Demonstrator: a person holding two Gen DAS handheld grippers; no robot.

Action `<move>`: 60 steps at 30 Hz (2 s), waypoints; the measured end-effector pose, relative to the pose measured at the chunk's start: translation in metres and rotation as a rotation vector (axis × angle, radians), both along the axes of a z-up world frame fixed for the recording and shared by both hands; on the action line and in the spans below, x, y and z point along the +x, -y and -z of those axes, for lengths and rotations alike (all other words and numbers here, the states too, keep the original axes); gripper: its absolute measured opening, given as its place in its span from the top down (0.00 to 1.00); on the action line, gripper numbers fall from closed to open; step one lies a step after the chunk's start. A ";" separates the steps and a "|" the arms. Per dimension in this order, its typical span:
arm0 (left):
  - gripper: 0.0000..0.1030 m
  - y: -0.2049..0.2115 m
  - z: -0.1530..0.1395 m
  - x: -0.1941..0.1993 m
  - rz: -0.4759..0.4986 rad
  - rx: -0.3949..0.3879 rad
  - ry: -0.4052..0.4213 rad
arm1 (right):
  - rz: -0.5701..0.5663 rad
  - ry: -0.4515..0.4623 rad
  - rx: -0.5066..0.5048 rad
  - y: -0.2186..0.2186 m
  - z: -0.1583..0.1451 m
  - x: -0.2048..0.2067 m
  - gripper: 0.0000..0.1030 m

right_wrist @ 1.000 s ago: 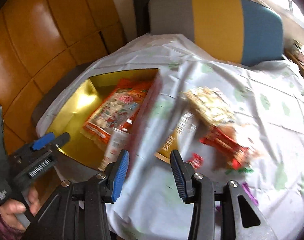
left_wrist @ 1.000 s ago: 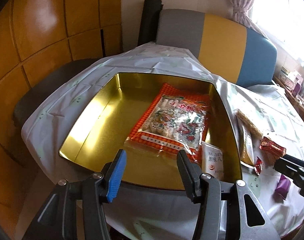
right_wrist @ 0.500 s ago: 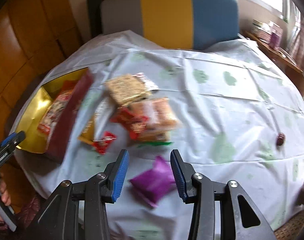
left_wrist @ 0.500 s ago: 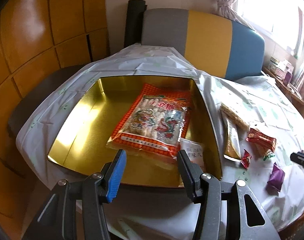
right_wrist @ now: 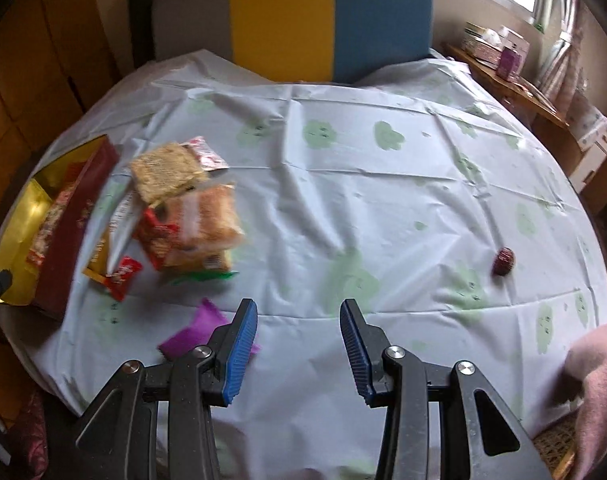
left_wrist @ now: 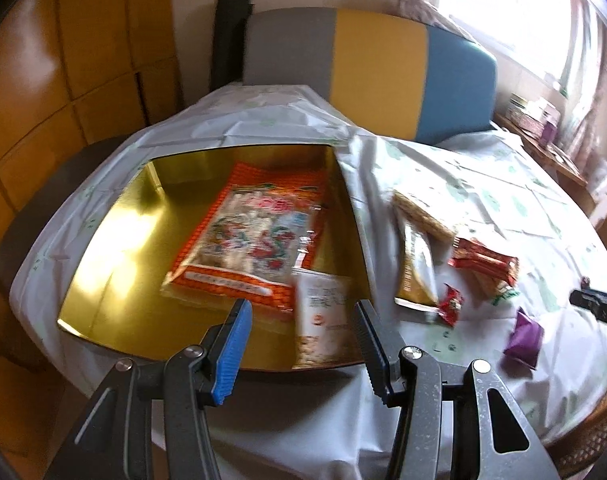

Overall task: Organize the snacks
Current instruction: 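Withdraw both tools from the tray back toward the remaining snacks, then grasp the red-wrapped snack bar with the left tool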

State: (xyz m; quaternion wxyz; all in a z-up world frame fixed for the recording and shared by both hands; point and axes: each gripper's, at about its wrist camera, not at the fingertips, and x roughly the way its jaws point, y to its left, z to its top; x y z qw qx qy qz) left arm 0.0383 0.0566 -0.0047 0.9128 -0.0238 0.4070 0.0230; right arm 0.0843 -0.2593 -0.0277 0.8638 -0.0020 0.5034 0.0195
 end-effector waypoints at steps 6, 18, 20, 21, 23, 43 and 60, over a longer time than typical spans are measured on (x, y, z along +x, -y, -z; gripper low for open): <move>0.48 0.033 -0.005 0.004 0.105 0.014 0.004 | 0.047 -0.009 -0.025 0.018 0.002 0.012 0.57; 0.48 0.080 0.003 0.034 0.250 -0.148 -0.113 | 0.095 0.023 0.010 0.041 0.004 0.039 0.57; 0.48 0.083 0.006 0.041 0.246 -0.176 -0.142 | 0.087 0.018 0.026 0.041 0.005 0.040 0.57; 0.48 0.085 0.008 0.046 0.248 -0.201 -0.162 | 0.084 0.016 0.029 0.040 0.006 0.039 0.57; 0.49 0.089 0.008 0.052 0.254 -0.223 -0.178 | 0.070 0.020 0.033 0.038 0.005 0.039 0.57; 0.42 0.112 0.052 0.134 0.066 -0.520 -0.377 | 0.043 0.036 0.089 0.035 0.001 0.037 0.57; 0.97 0.123 0.033 0.113 0.250 -0.326 -0.220 | 0.039 -0.023 0.059 0.024 0.018 0.040 0.57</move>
